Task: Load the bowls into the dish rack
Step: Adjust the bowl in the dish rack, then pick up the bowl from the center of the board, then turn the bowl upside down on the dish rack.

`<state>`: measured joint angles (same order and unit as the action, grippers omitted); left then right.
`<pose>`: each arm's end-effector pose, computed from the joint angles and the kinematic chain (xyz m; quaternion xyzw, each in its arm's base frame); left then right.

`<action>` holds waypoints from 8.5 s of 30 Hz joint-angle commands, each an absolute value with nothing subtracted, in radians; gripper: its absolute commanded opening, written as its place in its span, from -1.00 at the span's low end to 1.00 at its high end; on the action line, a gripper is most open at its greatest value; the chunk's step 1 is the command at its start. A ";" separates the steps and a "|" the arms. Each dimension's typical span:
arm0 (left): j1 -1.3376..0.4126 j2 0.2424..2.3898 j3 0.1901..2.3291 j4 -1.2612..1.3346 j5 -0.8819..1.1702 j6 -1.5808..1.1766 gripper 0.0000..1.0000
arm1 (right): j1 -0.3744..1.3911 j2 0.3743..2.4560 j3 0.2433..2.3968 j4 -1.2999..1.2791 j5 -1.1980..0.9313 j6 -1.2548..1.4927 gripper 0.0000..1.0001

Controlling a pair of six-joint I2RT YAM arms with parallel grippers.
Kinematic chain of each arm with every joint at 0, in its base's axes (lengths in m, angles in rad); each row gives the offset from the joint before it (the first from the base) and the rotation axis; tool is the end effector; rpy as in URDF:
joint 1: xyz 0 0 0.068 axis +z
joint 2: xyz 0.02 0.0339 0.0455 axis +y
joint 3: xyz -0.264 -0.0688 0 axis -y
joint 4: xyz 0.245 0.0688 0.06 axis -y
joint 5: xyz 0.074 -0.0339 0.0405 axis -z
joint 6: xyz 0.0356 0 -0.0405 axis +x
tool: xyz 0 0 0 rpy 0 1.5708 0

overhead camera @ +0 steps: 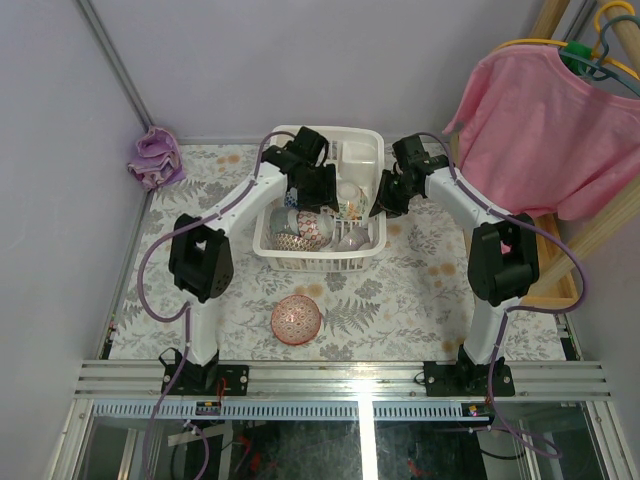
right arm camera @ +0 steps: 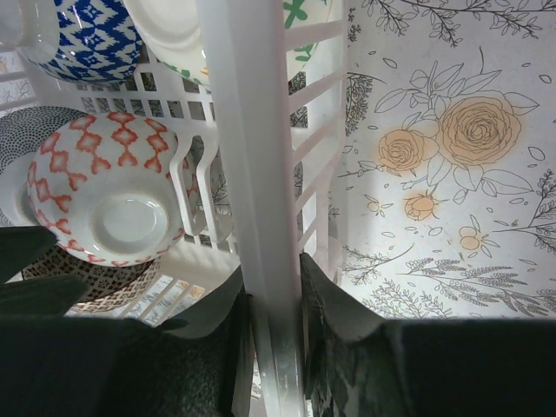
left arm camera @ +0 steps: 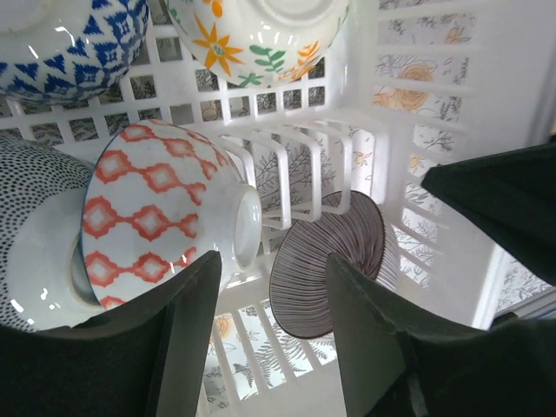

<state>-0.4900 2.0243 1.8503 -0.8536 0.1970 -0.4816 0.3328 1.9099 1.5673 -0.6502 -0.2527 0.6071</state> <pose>0.3882 -0.2149 0.2743 0.0304 0.9586 -0.2084 0.1918 0.3922 0.1450 0.2458 0.0944 0.9469 0.2357 0.1974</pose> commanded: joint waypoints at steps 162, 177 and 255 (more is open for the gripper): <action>-1.036 1.497 1.145 -1.028 0.173 -0.668 0.04 | 0.282 1.298 1.376 -0.960 -0.271 0.517 0.81; -1.044 1.622 1.128 -1.000 0.159 -0.620 -0.04 | 0.281 1.304 1.372 -0.959 -0.273 0.510 0.81; -0.189 2.113 1.751 -0.067 0.990 -0.924 -1.00 | 0.262 1.414 1.497 -1.033 -0.234 0.497 0.81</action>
<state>-0.1970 2.1883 1.7988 -0.0280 0.9257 -0.9962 0.2718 1.4151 1.4654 -1.0161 -0.2256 0.5083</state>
